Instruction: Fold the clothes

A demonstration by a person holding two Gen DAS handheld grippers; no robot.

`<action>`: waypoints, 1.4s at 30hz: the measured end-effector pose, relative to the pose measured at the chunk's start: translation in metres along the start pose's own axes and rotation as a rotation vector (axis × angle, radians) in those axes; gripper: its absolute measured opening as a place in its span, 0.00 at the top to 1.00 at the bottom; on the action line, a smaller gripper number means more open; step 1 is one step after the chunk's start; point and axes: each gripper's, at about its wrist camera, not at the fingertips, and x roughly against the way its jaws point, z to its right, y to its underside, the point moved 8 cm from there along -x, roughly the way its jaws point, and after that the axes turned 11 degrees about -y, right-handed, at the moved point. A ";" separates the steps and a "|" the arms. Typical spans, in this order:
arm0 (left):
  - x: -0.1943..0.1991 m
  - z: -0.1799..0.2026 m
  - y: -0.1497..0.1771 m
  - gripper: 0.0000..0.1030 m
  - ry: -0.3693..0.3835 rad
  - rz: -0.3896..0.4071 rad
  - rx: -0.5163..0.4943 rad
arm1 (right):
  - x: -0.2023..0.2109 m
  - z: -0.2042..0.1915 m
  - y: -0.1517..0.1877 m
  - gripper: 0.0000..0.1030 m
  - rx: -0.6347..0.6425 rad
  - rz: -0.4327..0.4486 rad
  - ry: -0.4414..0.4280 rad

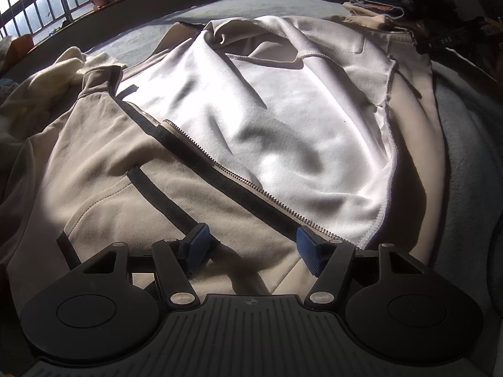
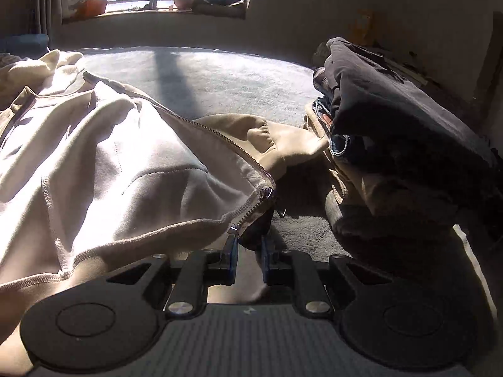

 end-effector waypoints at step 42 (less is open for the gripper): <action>-0.007 -0.027 0.016 0.39 0.117 -0.074 0.253 | 0.065 -0.286 0.148 0.84 0.775 -0.354 -0.786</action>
